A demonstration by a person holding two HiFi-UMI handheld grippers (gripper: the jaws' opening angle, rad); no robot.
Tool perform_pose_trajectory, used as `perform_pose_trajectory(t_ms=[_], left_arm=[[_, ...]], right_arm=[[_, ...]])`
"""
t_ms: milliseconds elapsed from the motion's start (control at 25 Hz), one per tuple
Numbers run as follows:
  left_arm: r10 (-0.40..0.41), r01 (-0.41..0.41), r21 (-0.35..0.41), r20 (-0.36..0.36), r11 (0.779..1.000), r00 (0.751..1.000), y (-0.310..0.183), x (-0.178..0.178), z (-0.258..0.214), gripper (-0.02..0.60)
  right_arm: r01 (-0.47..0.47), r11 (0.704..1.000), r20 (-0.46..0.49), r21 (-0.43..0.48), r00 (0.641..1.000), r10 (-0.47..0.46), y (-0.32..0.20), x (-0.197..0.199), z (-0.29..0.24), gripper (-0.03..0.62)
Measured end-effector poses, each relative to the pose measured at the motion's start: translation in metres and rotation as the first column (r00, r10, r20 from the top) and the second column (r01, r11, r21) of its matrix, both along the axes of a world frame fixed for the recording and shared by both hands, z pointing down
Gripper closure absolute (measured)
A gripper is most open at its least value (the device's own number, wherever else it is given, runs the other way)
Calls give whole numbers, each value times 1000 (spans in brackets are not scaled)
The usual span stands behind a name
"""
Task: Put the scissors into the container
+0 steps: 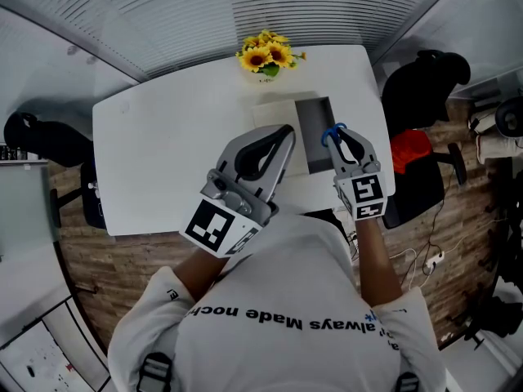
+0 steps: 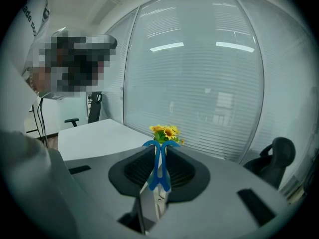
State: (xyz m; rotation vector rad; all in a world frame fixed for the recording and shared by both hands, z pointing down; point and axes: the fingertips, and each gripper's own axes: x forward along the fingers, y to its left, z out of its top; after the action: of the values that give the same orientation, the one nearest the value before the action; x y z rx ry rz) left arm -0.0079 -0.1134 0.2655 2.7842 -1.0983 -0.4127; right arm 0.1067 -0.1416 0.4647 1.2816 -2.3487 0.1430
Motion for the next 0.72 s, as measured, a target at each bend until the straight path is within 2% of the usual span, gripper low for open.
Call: perform_pose_trajectory(t_ms=[720], left_arm=[[-1,1,-3,3,1000,1000,-4,-1,2,561]], right_arm=[[5,998,-22,-57,1000,-6,-15,-3,40,514]])
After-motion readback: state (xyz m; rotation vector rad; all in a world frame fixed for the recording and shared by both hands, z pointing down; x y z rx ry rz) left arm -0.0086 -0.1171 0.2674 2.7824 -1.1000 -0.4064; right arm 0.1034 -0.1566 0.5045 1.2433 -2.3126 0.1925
